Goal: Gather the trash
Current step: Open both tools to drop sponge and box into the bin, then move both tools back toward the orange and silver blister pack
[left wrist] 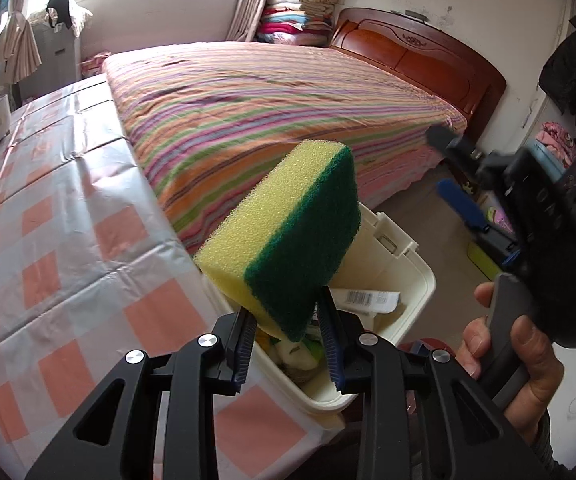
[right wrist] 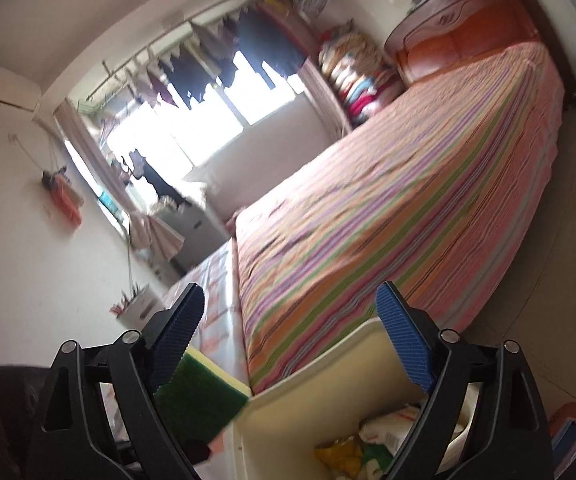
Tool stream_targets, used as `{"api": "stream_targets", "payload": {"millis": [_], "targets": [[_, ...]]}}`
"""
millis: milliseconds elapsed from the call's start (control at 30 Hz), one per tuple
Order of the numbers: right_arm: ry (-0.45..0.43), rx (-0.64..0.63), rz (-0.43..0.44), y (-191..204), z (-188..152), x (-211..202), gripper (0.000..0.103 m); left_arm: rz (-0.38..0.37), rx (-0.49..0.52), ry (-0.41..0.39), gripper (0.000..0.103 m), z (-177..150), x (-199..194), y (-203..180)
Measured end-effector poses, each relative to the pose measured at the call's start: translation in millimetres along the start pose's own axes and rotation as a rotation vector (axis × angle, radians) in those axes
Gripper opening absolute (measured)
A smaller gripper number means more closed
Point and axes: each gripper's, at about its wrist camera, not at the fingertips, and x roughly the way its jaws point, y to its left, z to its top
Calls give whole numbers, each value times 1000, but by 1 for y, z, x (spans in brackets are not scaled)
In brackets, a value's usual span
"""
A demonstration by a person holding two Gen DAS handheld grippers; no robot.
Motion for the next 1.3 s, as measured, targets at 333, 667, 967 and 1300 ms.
{"api": "stream_targets", "payload": {"millis": [333,667,967,1300], "targets": [[-142,59,-63,-20,16,-28,93,-6,77,26,37,10,43,-36],[-190,37,-55,2,2,-43,93,10,9,-41,70,10,14,-7],[-138,-228,39,119,-43,-16,96,261,-129,-437,73,-4,-102,96],[18,-391,120,199,-106,30,96,412,-313,-541,76,-27,-144,183]]}}
